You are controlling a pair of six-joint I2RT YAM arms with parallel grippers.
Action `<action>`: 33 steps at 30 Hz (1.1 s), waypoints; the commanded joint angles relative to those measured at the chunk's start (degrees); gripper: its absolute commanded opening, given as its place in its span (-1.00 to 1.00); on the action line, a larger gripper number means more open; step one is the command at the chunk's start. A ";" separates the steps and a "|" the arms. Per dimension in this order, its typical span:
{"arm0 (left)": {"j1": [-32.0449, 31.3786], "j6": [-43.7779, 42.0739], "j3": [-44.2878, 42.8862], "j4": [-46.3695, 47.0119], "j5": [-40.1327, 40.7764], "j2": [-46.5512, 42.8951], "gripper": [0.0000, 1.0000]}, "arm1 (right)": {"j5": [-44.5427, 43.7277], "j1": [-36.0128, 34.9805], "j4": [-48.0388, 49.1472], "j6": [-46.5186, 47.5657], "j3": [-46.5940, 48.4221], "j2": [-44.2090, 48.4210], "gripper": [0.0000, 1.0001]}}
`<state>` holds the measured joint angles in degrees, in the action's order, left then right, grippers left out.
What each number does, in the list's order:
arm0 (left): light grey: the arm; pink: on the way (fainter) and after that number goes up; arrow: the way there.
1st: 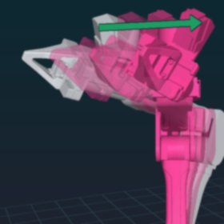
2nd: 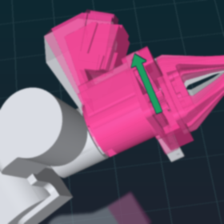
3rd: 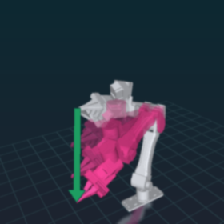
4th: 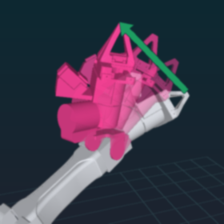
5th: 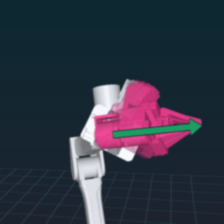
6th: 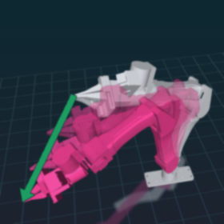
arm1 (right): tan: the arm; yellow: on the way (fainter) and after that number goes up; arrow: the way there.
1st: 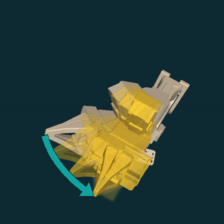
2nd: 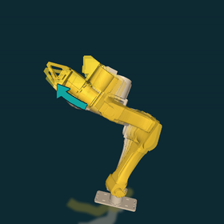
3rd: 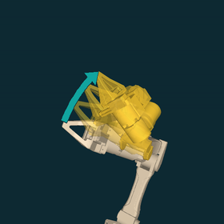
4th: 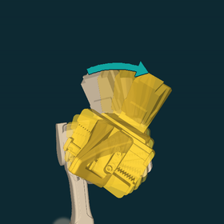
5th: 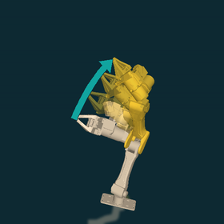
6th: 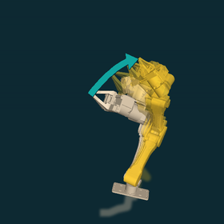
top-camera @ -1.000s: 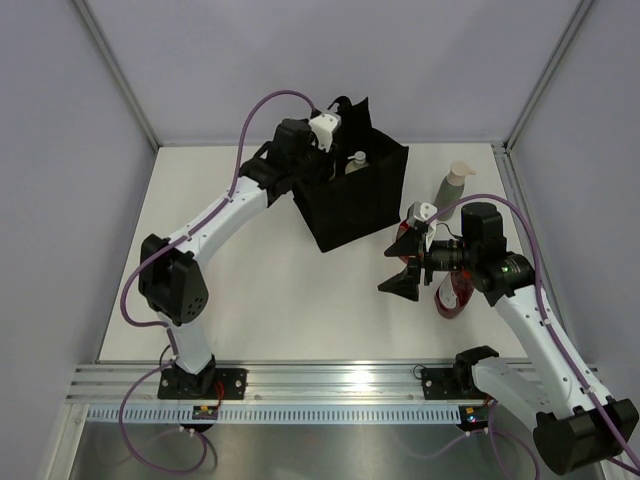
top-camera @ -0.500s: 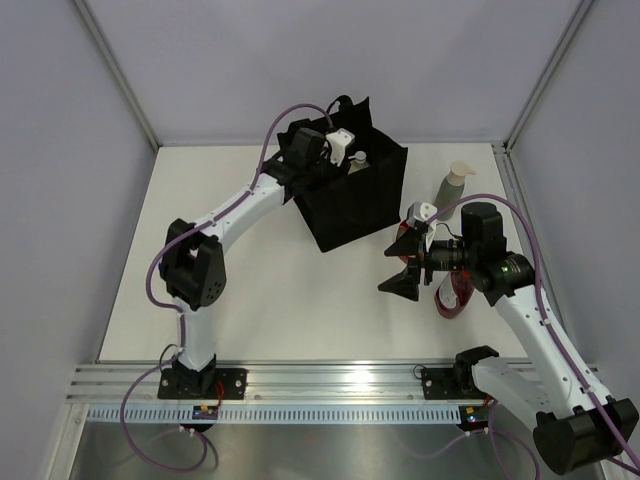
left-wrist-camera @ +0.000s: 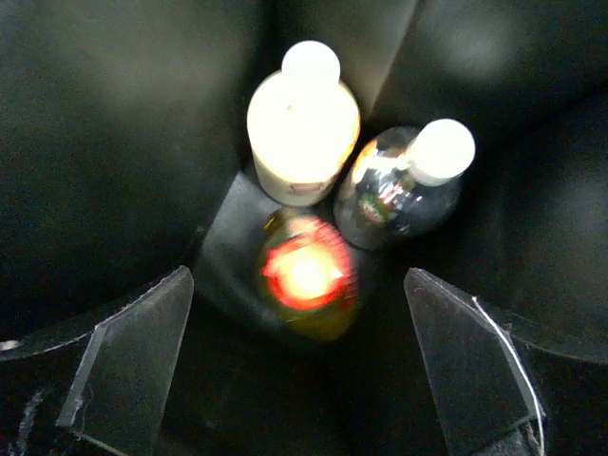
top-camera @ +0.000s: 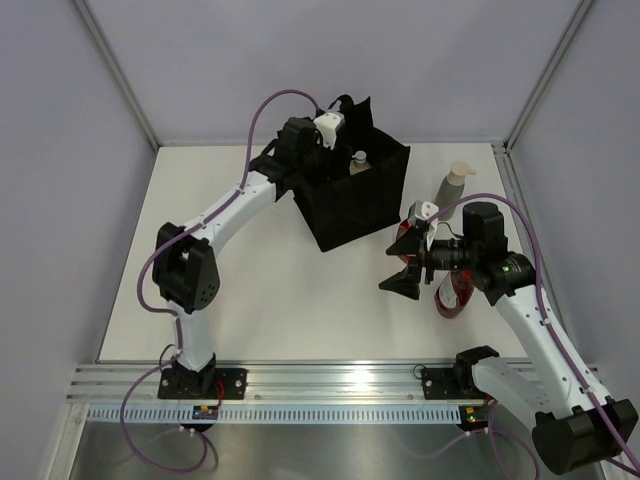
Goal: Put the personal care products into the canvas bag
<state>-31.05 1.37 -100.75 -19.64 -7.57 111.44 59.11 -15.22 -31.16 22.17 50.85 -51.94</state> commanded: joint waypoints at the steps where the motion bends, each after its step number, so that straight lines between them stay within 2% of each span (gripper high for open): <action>1: 0.55 2.15 -4.79 2.77 0.36 -7.80 0.98 | -1.62 0.55 -0.91 0.67 1.18 0.17 0.99; 6: 0.73 2.41 -7.79 1.71 2.30 -17.62 0.98 | -8.21 0.54 -7.15 3.23 8.82 0.18 0.99; 11: 1.08 3.64 -3.50 -0.57 2.56 -29.24 0.98 | -20.33 0.55 -10.68 -0.72 14.27 0.09 0.99; 15: 1.08 4.70 9.75 -1.02 3.35 -41.36 0.98 | -30.79 0.55 -11.91 -4.06 14.72 0.26 0.99; 17: 1.08 5.05 24.12 0.21 4.14 -49.33 0.98 | -35.46 0.81 -12.61 -2.67 14.19 0.26 0.99; 18: 1.08 5.05 24.20 0.21 4.49 -52.00 0.98 | -35.64 1.07 -12.61 -2.31 13.93 0.18 0.99; 19: 1.08 5.14 30.72 0.56 5.28 -54.55 0.98 | -35.38 1.51 -12.18 -2.40 13.58 0.09 0.99; 22: 1.08 5.31 41.02 0.74 5.99 -63.17 0.98 | -33.62 3.44 -10.07 -3.01 13.05 -2.27 0.99; 27: 1.08 5.14 51.68 0.83 4.15 -70.21 0.98 | -36.95 6.87 -6.48 -3.19 12.26 -9.91 0.99; 33: 1.08 4.79 56.45 2.32 3.09 -71.71 0.98 | -38.55 7.84 -2.07 -3.54 11.38 -16.69 0.99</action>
<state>-30.04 6.11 -45.21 -21.30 -3.49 41.19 22.20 -7.97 -37.52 19.29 62.50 -67.40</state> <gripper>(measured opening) 0.985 0.993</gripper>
